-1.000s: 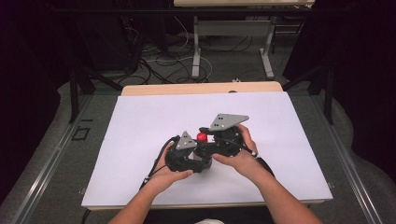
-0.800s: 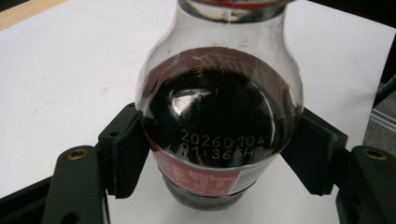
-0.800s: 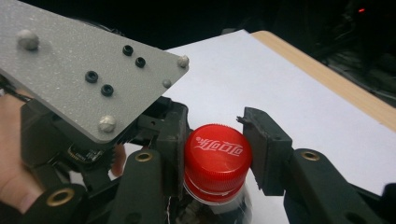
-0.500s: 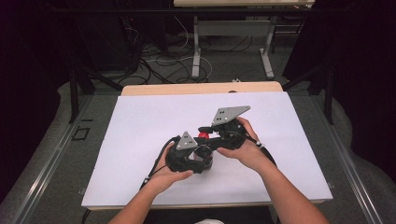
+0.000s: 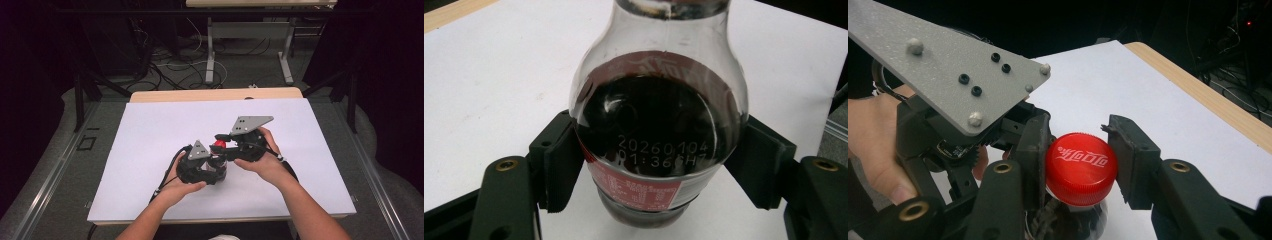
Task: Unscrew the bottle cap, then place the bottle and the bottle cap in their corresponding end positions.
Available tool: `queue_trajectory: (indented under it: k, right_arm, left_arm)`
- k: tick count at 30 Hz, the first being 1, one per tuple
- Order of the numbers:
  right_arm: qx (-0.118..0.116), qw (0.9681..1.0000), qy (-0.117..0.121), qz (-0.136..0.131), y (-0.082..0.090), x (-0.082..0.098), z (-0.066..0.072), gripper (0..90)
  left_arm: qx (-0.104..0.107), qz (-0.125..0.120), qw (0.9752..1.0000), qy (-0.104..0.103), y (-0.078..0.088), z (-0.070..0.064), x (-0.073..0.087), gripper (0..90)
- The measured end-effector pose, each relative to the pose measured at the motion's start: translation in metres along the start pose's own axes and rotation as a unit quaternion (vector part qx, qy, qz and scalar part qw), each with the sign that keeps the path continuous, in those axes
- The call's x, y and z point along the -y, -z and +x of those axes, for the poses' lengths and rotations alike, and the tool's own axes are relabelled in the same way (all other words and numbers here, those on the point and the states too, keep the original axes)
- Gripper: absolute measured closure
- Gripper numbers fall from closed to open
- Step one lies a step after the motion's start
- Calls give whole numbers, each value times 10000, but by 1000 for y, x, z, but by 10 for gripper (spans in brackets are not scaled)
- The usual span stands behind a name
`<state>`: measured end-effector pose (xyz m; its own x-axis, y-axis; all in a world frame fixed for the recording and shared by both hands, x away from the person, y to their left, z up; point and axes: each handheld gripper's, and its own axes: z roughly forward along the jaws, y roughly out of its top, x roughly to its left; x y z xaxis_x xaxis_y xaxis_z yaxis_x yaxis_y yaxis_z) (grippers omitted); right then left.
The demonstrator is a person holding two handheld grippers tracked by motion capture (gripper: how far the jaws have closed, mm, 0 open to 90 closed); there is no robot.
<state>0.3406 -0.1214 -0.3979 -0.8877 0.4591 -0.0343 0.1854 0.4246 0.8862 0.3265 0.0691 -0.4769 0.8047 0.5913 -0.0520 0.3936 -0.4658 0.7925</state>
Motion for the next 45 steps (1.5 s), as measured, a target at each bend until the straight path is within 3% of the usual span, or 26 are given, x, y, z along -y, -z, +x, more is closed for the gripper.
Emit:
queue_trajectory:
  k: [13, 30, 33, 40, 45]
  right_arm:
    - [175, 9995, -240, 53, 11, 10, -3, 609]
    - [390, 9968, -569, 409, 17, 32, -8, 609]
    - [427, 9962, -647, 394, 15, 38, -9, 609]
    - [392, 9943, -755, 643, 7, 55, -5, 609]
    - [383, 9933, -851, 678, 1, 69, -5, 609]
  left_arm:
    - [-180, -8, 9997, 159, -1, 13, 4, 299]
    - [-333, -151, 9987, 366, 4, 22, 4, 299]
    - [-362, -135, 9985, 384, 4, 23, 4, 299]
    - [-425, -143, 9981, 425, 3, 26, 2, 299]
    - [-438, -164, 9983, 357, 2, 29, -11, 299]
